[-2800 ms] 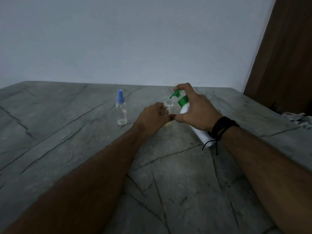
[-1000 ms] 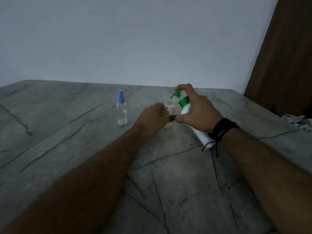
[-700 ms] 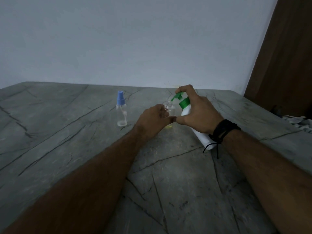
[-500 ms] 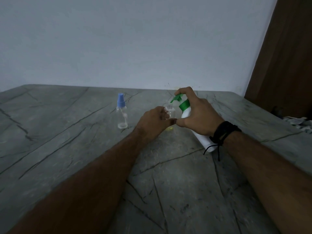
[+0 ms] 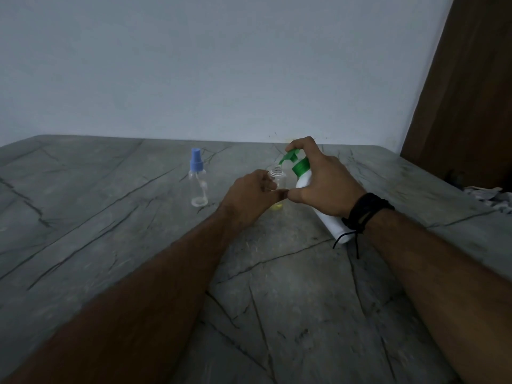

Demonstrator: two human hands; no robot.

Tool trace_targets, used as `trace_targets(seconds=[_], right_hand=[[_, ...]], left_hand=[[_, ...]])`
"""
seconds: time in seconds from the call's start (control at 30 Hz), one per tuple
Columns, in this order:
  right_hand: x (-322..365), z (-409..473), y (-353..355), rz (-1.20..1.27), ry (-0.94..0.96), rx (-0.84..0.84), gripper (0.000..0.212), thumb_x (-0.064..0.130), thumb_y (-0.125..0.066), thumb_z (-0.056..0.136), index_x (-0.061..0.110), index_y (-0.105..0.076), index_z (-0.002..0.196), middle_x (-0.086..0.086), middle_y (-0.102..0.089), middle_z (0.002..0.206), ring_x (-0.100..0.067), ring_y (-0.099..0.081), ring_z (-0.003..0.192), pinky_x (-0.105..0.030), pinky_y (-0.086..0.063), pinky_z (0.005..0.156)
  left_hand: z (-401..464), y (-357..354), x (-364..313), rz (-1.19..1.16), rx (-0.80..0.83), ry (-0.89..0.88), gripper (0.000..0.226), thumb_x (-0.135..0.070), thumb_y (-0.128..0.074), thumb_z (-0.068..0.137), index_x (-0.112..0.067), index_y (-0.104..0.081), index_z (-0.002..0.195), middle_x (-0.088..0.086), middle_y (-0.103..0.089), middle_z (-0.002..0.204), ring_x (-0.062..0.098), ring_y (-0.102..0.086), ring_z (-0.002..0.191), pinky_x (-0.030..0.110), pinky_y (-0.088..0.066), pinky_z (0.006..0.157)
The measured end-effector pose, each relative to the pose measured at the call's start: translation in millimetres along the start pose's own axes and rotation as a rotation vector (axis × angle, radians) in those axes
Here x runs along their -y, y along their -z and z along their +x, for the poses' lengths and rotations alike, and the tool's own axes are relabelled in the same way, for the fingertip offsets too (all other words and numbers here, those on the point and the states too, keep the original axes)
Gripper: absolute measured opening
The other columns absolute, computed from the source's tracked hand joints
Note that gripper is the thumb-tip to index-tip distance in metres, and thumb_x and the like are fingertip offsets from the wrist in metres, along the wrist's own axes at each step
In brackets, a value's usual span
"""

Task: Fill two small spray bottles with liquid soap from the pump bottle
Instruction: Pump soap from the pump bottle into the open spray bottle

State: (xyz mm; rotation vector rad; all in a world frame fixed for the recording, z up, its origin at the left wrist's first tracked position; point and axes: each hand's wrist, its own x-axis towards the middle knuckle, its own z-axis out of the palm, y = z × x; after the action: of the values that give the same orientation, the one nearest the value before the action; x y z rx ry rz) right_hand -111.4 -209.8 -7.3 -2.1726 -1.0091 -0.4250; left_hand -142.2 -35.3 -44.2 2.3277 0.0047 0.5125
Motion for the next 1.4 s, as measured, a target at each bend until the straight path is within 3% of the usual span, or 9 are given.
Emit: trace_targets(seconds=[0.3, 0.43, 0.8, 1.03, 1.23, 1.4], right_hand=[[0.3, 0.3, -0.4, 0.004, 0.003, 0.008, 0.073, 0.017, -0.083, 0.069, 0.027, -0.041, 0.128, 0.004, -0.067, 0.098, -0.015, -0.067, 0.078, -0.032, -0.056, 0.068], [-0.7, -0.2, -0.1, -0.001, 0.008, -0.003, 0.077, 0.021, -0.083, 0.069, 0.030, -0.040, 0.132, 0.000, -0.069, 0.098, -0.019, -0.068, 0.078, -0.039, -0.058, 0.071], [-3.0, -0.4, -1.1, -0.001, 0.008, -0.004, 0.075, 0.022, -0.081, 0.069, 0.033, -0.040, 0.130, -0.003, -0.070, 0.093, -0.021, -0.068, 0.074, -0.044, -0.058, 0.069], [-3.4, -0.8, 0.1, 0.017, 0.014, -0.015, 0.072, 0.021, -0.083, 0.069, 0.030, -0.041, 0.128, 0.002, -0.069, 0.093, -0.017, -0.068, 0.076, -0.041, -0.057, 0.071], [-3.8, -0.9, 0.3, 0.019, 0.018, -0.010, 0.075, 0.022, -0.082, 0.070, 0.030, -0.041, 0.133, 0.004, -0.067, 0.087, -0.015, -0.065, 0.071, -0.032, -0.054, 0.065], [-3.2, 0.1, -0.6, 0.015, 0.018, 0.003, 0.073, 0.022, -0.083, 0.070, 0.030, -0.041, 0.129, 0.007, -0.067, 0.089, -0.013, -0.066, 0.072, -0.027, -0.052, 0.063]], left_hand=[[-0.7, 0.2, -2.1, -0.012, -0.002, 0.008, 0.057, -0.047, -0.073, 0.079, -0.015, -0.060, 0.125, -0.001, -0.070, 0.109, 0.015, -0.065, 0.097, 0.029, -0.053, 0.085], [-0.5, 0.2, -1.7, -0.017, -0.004, 0.013, 0.053, -0.048, -0.074, 0.078, -0.017, -0.062, 0.119, -0.004, -0.070, 0.102, 0.012, -0.065, 0.093, 0.027, -0.052, 0.080], [1.9, -1.3, -0.4, 0.022, -0.003, -0.004, 0.049, -0.048, -0.071, 0.081, -0.016, -0.062, 0.118, -0.004, -0.069, 0.099, 0.012, -0.063, 0.089, 0.023, -0.043, 0.071], [3.0, -0.6, 2.6, 0.037, -0.005, -0.005, 0.049, -0.054, -0.070, 0.078, -0.019, -0.063, 0.111, -0.010, -0.065, 0.092, 0.007, -0.060, 0.083, 0.019, -0.039, 0.063], [3.2, -0.8, 0.8, 0.051, 0.007, -0.006, 0.055, -0.054, -0.070, 0.079, -0.017, -0.061, 0.119, -0.003, -0.068, 0.105, 0.013, -0.062, 0.092, 0.024, -0.044, 0.074], [1.1, -0.1, -1.1, 0.035, 0.009, -0.008, 0.053, -0.050, -0.070, 0.081, -0.015, -0.061, 0.120, -0.001, -0.069, 0.106, 0.013, -0.063, 0.091, 0.023, -0.043, 0.074]])
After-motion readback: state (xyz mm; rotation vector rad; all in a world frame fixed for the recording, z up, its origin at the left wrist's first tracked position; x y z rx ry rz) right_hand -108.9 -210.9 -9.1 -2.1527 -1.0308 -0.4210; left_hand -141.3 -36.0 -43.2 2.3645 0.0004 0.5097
